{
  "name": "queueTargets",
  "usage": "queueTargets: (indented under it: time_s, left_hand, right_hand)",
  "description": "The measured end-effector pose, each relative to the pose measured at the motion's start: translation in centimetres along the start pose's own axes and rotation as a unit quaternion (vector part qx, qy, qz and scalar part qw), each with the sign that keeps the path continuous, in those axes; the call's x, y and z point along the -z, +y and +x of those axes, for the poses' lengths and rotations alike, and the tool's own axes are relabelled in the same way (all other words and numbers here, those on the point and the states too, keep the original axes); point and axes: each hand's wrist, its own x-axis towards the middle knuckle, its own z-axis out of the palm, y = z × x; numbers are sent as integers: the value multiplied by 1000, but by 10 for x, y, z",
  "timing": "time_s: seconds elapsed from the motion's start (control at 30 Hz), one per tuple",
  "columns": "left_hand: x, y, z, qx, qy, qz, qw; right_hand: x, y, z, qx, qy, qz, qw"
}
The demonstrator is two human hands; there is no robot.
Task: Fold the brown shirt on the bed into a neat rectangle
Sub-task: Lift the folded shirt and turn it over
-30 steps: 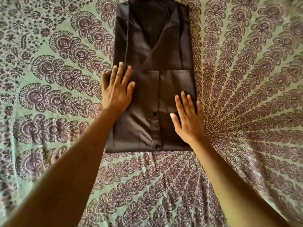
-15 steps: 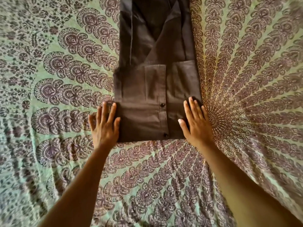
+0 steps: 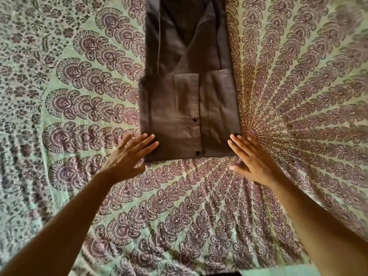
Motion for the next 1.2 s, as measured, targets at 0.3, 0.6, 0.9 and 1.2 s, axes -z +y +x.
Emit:
queueTargets:
  time_s: [0.3, 0.6, 0.9, 1.2]
  left_hand:
    - [15, 18, 11, 96, 102, -211, 967]
    - [93, 57, -20, 240, 170, -482, 825]
    - [158, 87, -30, 268, 176, -566, 759]
    - [111, 12, 106, 370, 302, -491, 729]
  right_hand:
    - [18, -12, 14, -51, 165, 150, 974]
    - [119, -58, -29, -133, 217, 459, 851]
    - [162, -61, -53, -173, 202, 439, 858]
    - [126, 10, 87, -188, 363, 353, 842]
